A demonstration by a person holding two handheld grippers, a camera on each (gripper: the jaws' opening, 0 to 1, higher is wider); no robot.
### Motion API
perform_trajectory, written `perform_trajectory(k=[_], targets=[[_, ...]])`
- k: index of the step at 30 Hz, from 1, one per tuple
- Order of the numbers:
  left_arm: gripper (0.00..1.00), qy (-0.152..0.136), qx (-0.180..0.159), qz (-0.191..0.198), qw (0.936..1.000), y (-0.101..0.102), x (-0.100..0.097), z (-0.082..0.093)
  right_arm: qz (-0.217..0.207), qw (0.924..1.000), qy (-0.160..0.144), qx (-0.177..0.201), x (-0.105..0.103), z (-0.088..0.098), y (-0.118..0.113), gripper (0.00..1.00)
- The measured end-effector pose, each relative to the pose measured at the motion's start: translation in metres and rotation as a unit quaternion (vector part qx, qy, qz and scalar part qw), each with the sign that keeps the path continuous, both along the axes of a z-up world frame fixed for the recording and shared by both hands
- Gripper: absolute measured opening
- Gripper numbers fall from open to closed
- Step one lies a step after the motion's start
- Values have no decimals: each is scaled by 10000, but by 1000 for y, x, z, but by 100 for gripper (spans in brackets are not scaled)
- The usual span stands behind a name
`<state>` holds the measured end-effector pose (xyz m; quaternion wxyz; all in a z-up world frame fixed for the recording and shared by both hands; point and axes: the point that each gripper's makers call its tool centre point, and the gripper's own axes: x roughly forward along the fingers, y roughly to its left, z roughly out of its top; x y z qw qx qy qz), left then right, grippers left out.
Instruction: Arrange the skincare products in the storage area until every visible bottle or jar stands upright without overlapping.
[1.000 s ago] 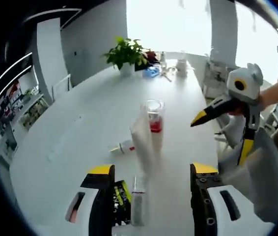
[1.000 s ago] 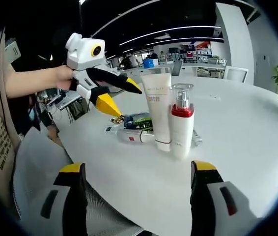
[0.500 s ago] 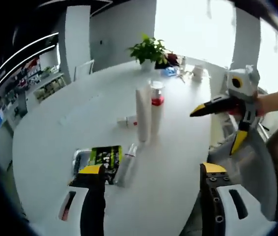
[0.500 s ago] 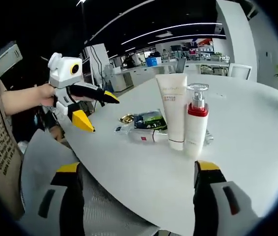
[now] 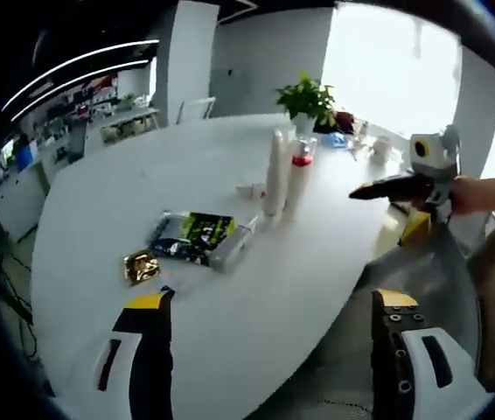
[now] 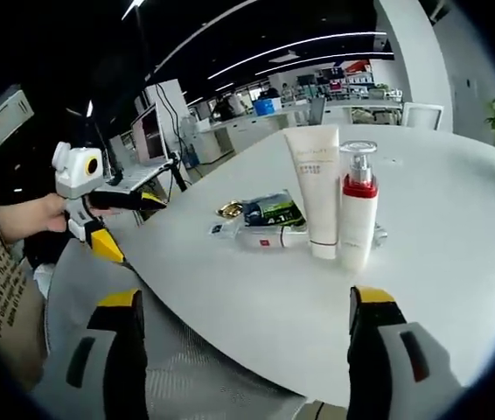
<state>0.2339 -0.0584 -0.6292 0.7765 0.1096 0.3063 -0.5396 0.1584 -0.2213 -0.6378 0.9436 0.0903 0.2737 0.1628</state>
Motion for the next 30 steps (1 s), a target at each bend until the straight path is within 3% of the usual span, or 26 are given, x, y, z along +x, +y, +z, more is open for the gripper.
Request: perform_trajectory(k=[5, 14, 19, 30], targets=[[95, 78, -80, 327, 9994, 18, -6, -4, -72, 10000, -13, 35, -1, 1, 3, 97], [97, 68, -275, 648, 9975, 34, -13, -1, -333, 9993, -174, 58, 3, 10, 3, 99], [97, -67, -380, 694, 9968, 33, -10, 6, -559, 9981, -264, 39, 4, 13, 1, 99], [97, -49, -283, 558, 9980, 30, -11, 2, -661, 9973, -318, 40, 4, 18, 5, 98]])
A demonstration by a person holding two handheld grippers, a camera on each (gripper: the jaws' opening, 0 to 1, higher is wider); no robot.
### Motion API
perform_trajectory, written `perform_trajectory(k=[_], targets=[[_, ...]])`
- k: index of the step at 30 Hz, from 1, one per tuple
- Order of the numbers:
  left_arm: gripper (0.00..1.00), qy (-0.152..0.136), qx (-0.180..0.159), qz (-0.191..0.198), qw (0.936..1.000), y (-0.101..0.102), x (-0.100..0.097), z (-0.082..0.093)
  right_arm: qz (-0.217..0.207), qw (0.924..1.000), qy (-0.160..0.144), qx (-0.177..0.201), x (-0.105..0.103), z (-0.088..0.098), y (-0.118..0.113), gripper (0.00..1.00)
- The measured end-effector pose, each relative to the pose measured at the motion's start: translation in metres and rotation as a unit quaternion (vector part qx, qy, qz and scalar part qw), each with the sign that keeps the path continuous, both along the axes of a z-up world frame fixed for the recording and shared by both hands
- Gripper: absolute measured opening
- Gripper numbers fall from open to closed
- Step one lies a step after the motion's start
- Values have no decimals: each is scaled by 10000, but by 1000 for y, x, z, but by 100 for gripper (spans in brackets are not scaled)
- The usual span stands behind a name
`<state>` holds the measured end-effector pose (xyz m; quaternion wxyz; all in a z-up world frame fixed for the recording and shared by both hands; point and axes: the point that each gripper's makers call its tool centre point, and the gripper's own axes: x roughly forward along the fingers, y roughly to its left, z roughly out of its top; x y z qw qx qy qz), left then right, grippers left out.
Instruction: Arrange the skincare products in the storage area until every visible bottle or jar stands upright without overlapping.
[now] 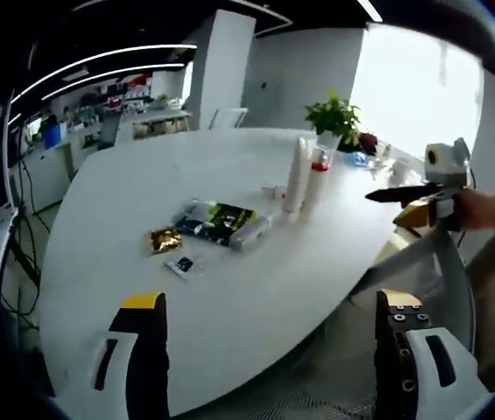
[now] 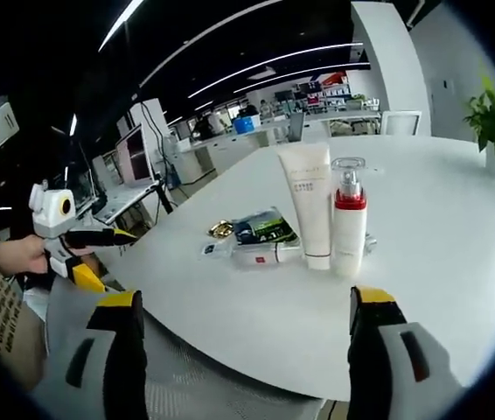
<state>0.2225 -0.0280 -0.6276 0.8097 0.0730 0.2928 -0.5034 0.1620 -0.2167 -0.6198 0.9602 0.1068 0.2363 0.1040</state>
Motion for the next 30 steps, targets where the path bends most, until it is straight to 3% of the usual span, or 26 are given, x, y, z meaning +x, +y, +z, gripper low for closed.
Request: perform_trajectory(k=[14, 30], targets=[[94, 30, 115, -243, 9996, -18, 11, -6, 166, 9997, 167, -83, 0, -9, 8, 97], [89, 30, 531, -777, 9956, -59, 31, -28, 132, 9995, 273, -42, -1, -14, 7, 96]])
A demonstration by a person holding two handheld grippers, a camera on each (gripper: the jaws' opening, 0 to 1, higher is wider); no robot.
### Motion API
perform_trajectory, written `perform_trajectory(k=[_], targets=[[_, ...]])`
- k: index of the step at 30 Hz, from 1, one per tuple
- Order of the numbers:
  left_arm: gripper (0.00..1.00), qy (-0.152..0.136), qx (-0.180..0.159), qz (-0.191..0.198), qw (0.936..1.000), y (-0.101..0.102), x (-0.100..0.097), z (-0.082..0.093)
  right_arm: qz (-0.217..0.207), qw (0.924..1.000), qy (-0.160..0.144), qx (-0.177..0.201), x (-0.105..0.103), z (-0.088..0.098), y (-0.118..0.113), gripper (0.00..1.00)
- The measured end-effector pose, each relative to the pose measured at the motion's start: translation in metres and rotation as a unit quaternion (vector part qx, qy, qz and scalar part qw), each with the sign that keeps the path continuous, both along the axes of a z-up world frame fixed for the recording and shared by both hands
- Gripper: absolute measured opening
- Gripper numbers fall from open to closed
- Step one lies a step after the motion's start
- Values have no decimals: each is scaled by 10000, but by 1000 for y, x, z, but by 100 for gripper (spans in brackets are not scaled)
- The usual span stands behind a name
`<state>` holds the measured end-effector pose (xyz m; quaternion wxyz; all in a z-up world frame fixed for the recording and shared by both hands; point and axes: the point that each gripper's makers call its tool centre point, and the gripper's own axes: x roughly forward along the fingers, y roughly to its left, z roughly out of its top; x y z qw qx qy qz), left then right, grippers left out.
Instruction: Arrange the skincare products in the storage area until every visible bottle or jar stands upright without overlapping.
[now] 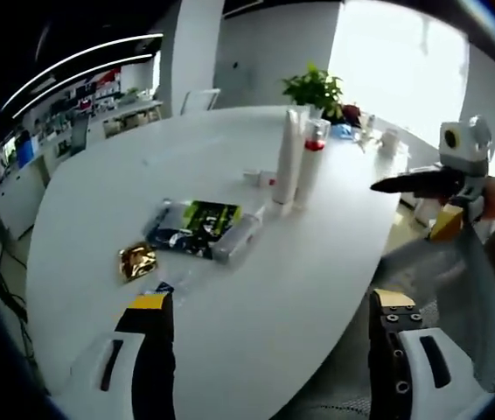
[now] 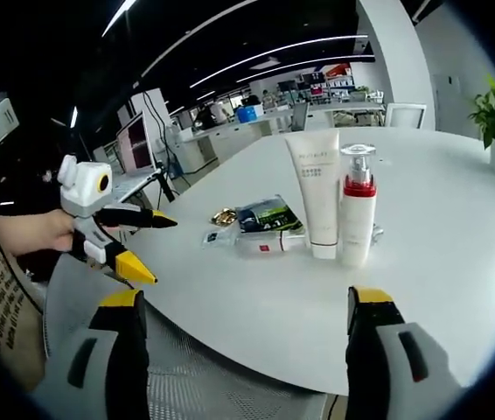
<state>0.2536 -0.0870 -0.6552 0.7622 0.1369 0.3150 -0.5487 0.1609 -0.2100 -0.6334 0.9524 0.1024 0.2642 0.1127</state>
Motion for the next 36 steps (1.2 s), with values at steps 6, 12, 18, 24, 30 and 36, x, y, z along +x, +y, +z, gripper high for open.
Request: perform_trajectory(k=[6, 12, 18, 24, 30, 36], targets=[[87, -55, 220, -237, 9995, -13, 16, -8, -38, 10000, 19, 12, 0, -1, -1, 95], [84, -168, 523, -588, 9968, -28, 29, -16, -44, 10000, 61, -7, 0, -2, -1, 95], [80, -205, 714, -875, 9934, -48, 43, -22, -50, 9999, 107, -17, -1, -4, -1, 95], [72, -320, 1064, -1279, 9855, -66, 54, -34, -111, 9998, 135, -30, -1, -5, -3, 94], [61, -456, 1463, -1709, 9733, -78, 59, -48, -124, 9998, 172, -6, -2, -6, -3, 94], [56, -552, 1827, -2122, 9584, -87, 58, -61, -145, 9997, 199, 2, -2, -7, -3, 94]])
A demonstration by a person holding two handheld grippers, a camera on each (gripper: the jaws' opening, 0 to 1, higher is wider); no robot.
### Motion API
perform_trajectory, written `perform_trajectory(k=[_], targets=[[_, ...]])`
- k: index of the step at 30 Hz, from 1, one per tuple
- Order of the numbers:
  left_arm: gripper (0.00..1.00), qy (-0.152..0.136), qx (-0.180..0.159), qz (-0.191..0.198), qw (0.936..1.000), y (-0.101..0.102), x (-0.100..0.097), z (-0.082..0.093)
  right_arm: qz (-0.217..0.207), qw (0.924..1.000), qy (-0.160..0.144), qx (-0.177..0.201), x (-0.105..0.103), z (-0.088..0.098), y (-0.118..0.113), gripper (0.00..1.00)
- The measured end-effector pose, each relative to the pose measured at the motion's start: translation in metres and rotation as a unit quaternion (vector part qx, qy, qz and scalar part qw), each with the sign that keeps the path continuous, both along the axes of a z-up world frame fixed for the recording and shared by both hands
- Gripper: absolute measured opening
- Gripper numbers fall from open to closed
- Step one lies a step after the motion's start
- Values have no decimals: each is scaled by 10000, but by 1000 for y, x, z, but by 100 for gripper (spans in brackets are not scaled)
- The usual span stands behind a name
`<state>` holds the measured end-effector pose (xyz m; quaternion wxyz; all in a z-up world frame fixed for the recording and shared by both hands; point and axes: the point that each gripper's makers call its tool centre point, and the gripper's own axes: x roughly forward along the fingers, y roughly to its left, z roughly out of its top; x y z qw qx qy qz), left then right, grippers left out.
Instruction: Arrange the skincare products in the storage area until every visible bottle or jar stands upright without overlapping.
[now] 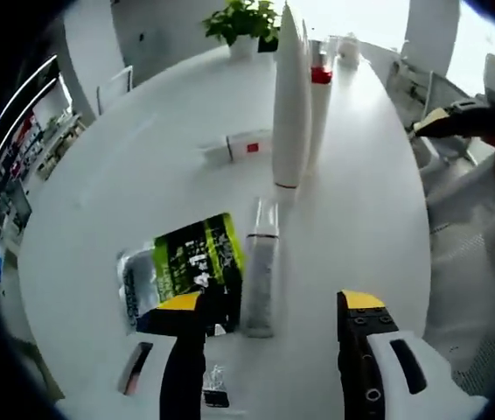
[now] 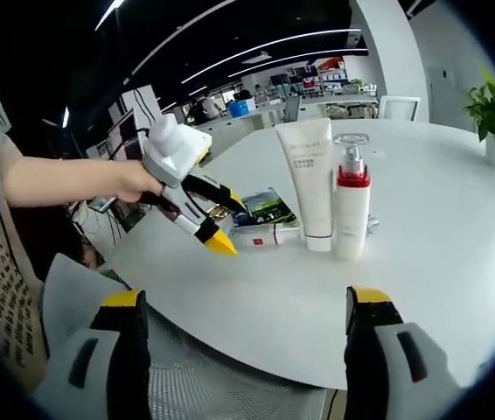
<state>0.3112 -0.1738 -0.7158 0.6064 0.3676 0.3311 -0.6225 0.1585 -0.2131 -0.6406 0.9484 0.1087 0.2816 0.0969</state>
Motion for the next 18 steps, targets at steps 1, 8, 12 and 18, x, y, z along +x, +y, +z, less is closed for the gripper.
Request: perform_trajectory(k=[1, 8, 12, 18], targets=[[55, 19, 31, -52, 10000, -2, -1, -2, -2, 10000, 6, 2, 0, 0, 0, 94], [43, 34, 230, -145, 9996, -10, 2, -10, -15, 10000, 18, 26, 0, 0, 0, 94], [35, -4, 350, -244, 9991, -13, 3, -13, -22, 10000, 28, 30, -1, 0, -1, 93], [26, -104, 504, -464, 9976, -18, 3, -17, -73, 10000, 23, 31, -1, 0, -2, 93]])
